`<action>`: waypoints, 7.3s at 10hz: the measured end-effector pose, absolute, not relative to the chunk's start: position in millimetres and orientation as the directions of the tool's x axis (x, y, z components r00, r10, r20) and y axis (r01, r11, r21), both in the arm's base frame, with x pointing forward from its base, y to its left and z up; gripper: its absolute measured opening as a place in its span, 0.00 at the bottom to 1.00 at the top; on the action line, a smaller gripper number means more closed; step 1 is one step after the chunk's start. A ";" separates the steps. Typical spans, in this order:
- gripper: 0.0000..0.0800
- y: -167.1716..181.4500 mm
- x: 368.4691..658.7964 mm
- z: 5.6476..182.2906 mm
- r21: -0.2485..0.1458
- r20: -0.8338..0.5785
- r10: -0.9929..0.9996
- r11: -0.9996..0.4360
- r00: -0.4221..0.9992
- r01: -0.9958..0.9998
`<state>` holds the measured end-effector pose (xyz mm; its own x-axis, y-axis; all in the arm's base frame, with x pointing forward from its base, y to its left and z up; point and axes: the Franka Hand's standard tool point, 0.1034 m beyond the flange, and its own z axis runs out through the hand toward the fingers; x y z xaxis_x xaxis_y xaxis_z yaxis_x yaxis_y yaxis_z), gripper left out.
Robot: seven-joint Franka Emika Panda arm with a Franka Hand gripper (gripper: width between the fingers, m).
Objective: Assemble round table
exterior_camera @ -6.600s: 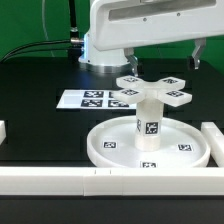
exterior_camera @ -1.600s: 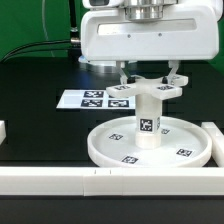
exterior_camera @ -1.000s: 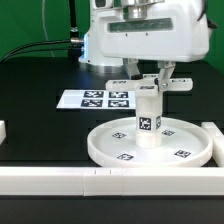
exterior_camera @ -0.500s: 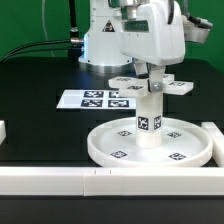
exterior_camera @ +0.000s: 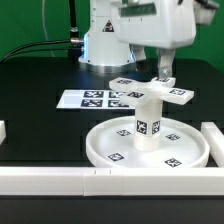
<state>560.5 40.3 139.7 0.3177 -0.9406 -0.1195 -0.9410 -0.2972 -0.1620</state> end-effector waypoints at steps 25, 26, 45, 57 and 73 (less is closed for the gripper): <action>0.81 37.3 568.5 128.3 0.022 0.050 0.885 -0.464 0.462 0.886; 0.81 35.5 568.2 127.7 0.025 0.045 0.911 -0.412 0.410 0.911; 0.81 34.4 557.7 104.4 0.011 -0.043 0.990 0.138 -0.138 0.990; 0.55 30.3 557.0 101.6 0.007 -0.043 0.995 0.093 -0.092 0.996; 0.62 37.9 555.7 102.0 -0.036 0.019 0.024 -0.999 1.000 0.025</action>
Offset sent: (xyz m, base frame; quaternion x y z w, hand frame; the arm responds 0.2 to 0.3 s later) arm 0.0046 0.0062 -0.0053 -0.0722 0.0201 -0.2908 0.9538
